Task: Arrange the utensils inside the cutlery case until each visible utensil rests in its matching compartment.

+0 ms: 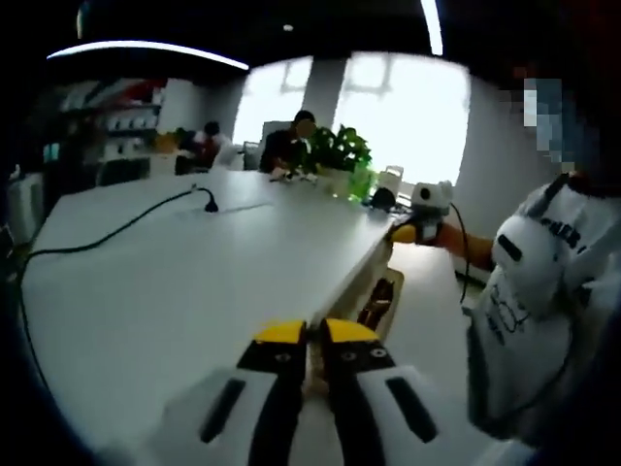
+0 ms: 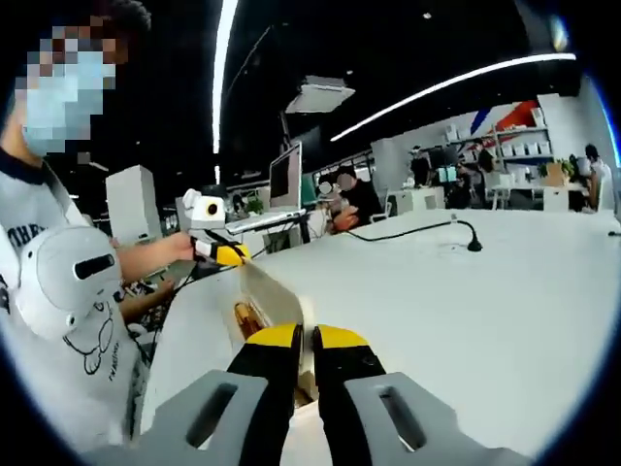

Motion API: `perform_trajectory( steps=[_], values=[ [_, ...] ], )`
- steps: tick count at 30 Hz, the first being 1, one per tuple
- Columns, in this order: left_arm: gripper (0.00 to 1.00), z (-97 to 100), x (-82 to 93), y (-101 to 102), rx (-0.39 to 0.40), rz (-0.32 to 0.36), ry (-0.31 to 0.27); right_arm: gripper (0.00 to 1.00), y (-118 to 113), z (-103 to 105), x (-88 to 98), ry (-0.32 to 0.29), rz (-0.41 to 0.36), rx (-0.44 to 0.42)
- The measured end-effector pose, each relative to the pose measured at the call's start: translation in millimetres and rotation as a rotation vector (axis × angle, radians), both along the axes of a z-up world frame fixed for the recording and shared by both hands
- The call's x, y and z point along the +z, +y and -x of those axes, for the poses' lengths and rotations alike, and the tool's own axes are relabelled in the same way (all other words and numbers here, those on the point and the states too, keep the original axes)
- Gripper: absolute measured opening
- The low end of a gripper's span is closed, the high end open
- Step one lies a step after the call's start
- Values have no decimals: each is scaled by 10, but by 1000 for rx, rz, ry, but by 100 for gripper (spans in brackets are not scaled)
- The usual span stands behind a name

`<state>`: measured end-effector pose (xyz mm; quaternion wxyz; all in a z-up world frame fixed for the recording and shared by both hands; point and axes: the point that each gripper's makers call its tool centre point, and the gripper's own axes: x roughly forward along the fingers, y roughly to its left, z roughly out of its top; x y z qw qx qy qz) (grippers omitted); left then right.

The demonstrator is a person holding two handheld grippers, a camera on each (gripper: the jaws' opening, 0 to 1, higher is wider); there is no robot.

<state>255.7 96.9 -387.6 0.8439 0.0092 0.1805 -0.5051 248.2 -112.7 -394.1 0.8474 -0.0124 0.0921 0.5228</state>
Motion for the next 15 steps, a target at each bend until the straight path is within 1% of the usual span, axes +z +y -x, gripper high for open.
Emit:
perform_trajectory(
  steps=[1, 2, 3, 4, 6, 7, 8, 12, 15],
  values=[
    [7, 21, 8, -2, -4, 5, -14, 4, -3, 8, -10, -37, 16, -1],
    [7, 38, 16, -2, -3, 11, -29, 4, -4, 23, -27, -55, 29, 3],
    [7, 55, 14, -2, 1, 9, -41, 4, 1, 50, -45, -105, 58, 11],
    [7, 76, 13, -7, -3, 0, -63, 4, 5, 57, -46, -139, 71, 12],
    [8, 115, 11, -11, -13, -20, -121, 4, 6, 78, -64, -230, 116, 17],
    [8, 134, -1, -8, -13, -27, -128, 4, 5, 84, -75, -256, 127, 19],
    [8, 145, -6, -8, -13, -30, -130, 4, 9, 101, -96, -246, 124, 21],
    [8, 204, -21, -13, -24, -30, -145, 4, -11, 88, -111, -260, 126, 22],
    [8, 240, -42, -15, -27, -32, -167, 4, -11, 93, -117, -273, 135, 26]
  ],
)
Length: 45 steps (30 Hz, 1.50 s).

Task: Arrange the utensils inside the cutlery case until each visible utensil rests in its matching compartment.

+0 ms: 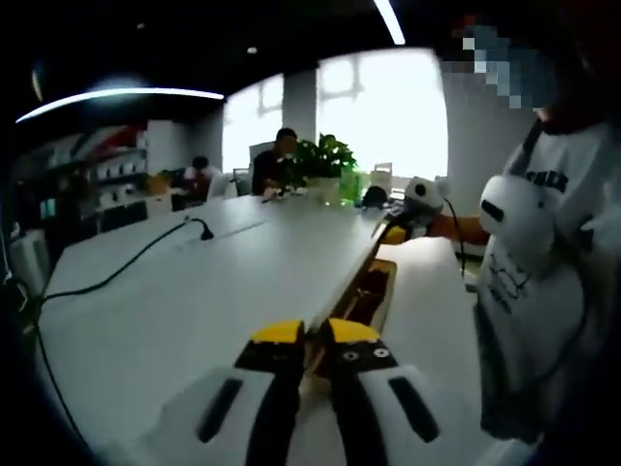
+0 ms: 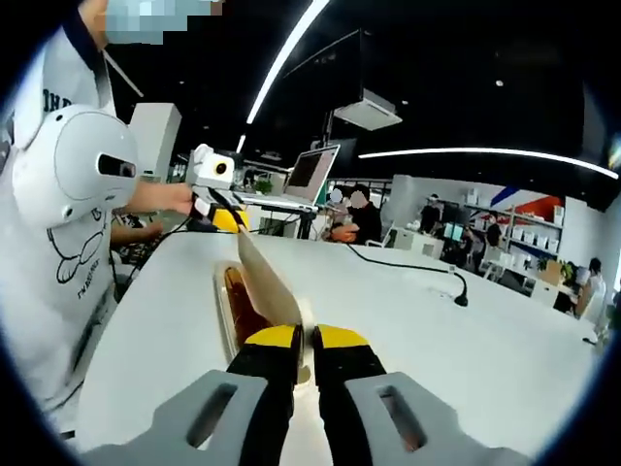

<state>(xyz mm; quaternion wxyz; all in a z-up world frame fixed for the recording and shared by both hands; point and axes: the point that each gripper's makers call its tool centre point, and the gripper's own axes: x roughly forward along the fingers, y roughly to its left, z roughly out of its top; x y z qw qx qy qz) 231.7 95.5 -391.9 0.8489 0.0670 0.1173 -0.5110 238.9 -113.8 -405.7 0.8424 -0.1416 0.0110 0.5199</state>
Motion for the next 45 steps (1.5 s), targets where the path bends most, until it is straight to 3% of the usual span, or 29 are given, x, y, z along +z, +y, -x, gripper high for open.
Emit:
perform_trajectory(
  steps=[8, 11, 14, 15, 22, 25, 26, 27, 28, 31, 32, 33, 35, 36, 38, 42, 45],
  values=[
    [8, 66, -12, -8, -14, 34, -28, 5, -5, 18, -59, 8, 20, 4],
    [8, 113, 1, -35, -29, 79, -11, 7, -33, 21, -123, 81, 15, -27],
    [7, 129, -13, -56, -30, 90, -16, 24, -76, 28, -192, 165, 24, -56],
    [7, 127, -15, -58, -28, 93, -17, 25, -85, 53, -211, 204, 18, -58],
    [6, 106, -70, -75, -19, 110, -11, 17, -119, 54, -225, 215, 24, -67],
    [5, 102, -46, -118, -25, 157, 12, 4, -96, 44, -204, 222, 11, -68],
    [5, 105, -44, -135, -28, 159, 11, 4, -79, 32, -207, 218, 17, -67],
    [5, 105, -52, -157, -30, 157, 13, 7, -112, -5, -277, 265, 36, -112],
    [5, 99, -82, -155, -24, 139, 16, 9, -106, -15, -281, 271, 30, -109],
    [7, 76, -97, -90, 8, 125, 16, 11, -134, -5, -240, 347, -49, -115],
    [7, 44, -93, -33, 53, 144, 53, 11, -162, -23, -229, 370, -66, -127],
    [7, -9, -125, 55, 124, 166, 136, 11, -183, -42, -207, 396, -93, -133],
    [7, -55, -249, 189, 229, 193, 312, 11, -219, -69, -209, 525, -144, -156],
    [7, -42, -286, 219, 240, 214, 367, 11, -219, -85, -198, 583, -177, -154],
    [7, 16, -305, 222, 235, 270, 425, 12, -227, -149, -200, 690, -236, -168],
    [8, 124, -402, 198, 238, 276, 495, 15, -206, -229, -328, 885, -264, -164],
    [10, 219, -440, 113, 222, 283, 552, 16, -130, -215, -410, 955, -241, -133]
  ],
)
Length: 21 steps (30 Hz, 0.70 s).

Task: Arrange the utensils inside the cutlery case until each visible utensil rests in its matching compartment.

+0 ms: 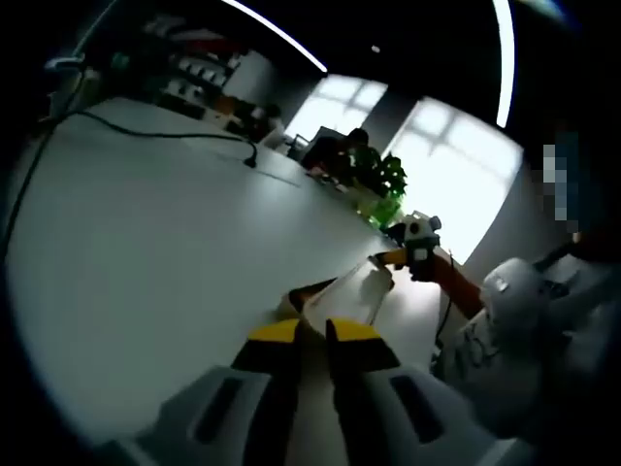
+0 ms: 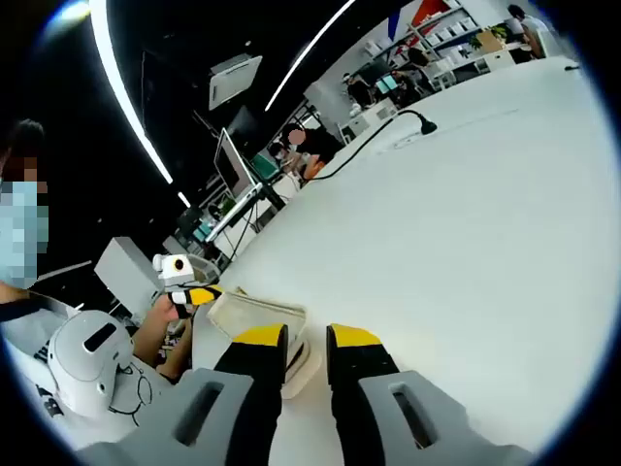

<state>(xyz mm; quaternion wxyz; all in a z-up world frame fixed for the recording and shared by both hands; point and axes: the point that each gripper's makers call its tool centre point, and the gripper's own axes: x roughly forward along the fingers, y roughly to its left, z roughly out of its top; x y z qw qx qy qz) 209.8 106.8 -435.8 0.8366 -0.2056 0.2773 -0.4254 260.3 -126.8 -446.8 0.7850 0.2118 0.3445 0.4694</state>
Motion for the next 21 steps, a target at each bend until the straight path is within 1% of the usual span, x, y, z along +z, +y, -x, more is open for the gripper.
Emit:
perform_trajectory(
  steps=[3, 4, 8, 10, 13, 15, 19, 20, 21],
  values=[
    [16, 78, -23, -68, -17, 7, 37, 16, 78, 23, -45, 3, 22, 32],
    [16, 103, -37, -90, -26, 1, 44, 16, 99, 34, -44, 2, 19, 34],
    [16, 124, -73, -100, -30, -9, 58, 9, 165, 85, -16, 19, -6, 53],
    [15, 118, -76, -99, -26, 4, 76, 9, 178, 96, -18, 21, -6, 54],
    [13, 121, -76, -104, -29, 9, 86, 9, 177, 99, -14, 28, -14, 50],
    [13, 118, -53, -118, -29, 16, 84, 8, 166, 96, -15, 32, -11, 42],
    [10, 126, 24, -183, -39, 2, 37, 6, 93, 44, 26, 12, -7, 28],
    [10, 129, 39, -192, -42, -5, 31, 5, 92, 49, 48, 2, -10, 25],
    [9, 126, 54, -202, -42, -18, 14, 5, 89, 53, 73, -6, -16, 24]
  ],
)
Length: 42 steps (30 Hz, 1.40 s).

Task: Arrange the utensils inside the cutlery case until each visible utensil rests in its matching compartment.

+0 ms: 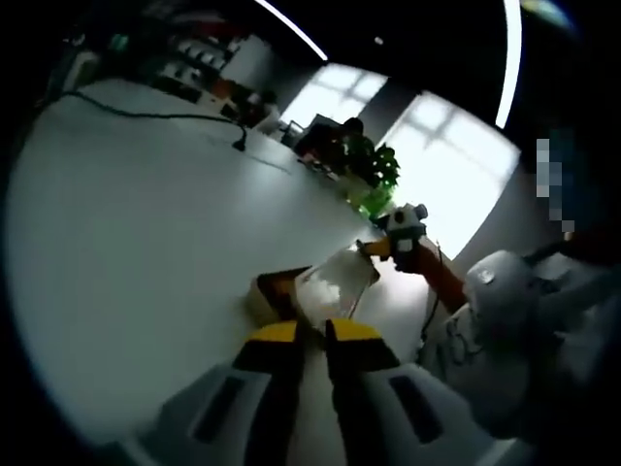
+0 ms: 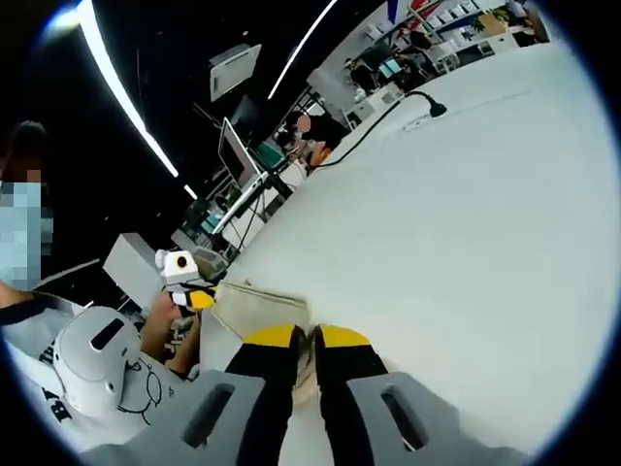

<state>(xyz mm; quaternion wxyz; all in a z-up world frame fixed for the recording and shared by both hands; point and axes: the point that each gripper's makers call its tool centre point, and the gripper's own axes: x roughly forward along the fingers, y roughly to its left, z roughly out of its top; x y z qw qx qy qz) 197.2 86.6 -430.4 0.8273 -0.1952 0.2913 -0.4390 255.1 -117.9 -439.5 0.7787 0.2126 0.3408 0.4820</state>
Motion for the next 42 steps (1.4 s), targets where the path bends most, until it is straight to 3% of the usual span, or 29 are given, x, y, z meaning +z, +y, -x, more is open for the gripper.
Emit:
perform_trajectory(
  steps=[8, 10, 13, 15, 19, 22, 25, 27, 32, 42],
  values=[
    [6, -13, 174, -43, -11, -18, -76, 5, -53, 48, 140, -78, -19, -8],
    [6, -21, 199, -47, -32, -58, -128, 5, -64, 48, 185, -116, -28, -10],
    [6, -72, 246, -44, -73, -164, -246, 5, -62, 54, 303, -263, -18, -1],
    [6, -113, 257, -20, -105, -229, -305, 4, -62, 72, 350, -326, -5, 1],
    [6, -234, 317, 18, -125, -262, -387, 4, -61, 100, 427, -449, 9, -3],
    [6, -348, 337, 53, -141, -303, -503, 3, -52, 147, 483, -635, 55, 23],
    [6, -408, 308, 80, -159, -354, -609, 3, -26, 198, 455, -707, 90, 37],
    [6, -401, 279, 88, -164, -350, -615, 3, -19, 214, 438, -759, 113, 36],
    [6, -361, 239, 58, -173, -348, -648, 3, -42, 243, 436, -816, 118, 25],
    [6, -321, 167, 24, -173, -336, -637, 3, -69, 259, 354, -853, 131, 18]
  ],
)
